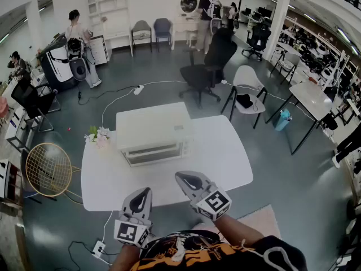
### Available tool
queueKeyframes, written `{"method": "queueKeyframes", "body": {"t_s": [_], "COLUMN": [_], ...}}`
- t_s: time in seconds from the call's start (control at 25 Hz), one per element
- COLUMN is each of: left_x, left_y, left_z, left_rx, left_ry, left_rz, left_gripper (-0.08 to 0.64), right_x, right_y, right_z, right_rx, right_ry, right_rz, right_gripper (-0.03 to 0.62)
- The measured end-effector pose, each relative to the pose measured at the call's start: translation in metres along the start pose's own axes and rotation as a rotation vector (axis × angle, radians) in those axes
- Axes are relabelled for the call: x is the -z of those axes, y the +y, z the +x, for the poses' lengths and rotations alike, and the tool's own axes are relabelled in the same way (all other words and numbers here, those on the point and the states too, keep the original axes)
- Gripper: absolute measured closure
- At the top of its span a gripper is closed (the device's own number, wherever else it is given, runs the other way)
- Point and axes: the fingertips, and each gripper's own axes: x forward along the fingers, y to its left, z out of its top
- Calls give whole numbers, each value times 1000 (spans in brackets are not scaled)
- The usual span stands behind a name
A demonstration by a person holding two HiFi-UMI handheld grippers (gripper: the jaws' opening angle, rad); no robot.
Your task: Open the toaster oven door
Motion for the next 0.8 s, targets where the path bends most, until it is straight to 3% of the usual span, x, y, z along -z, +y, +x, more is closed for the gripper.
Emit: {"method": "queueKeyframes", "body": {"t_s": [0.48, 0.8], "left_x": [-21, -8], "left_y": [29, 53], "left_z": [36, 41], "left_rx": [-22, -75], "left_ry": [-28, -21], "left_rz": [86, 72], "left_gripper": [538, 538], "right_x": [-14, 38], "right_y": [-39, -101], "right_z": [29, 73], "right_rx": [-28, 42], "right_ry": [26, 127], "right_rz": [-75, -43], "right_gripper": [578, 571]}}
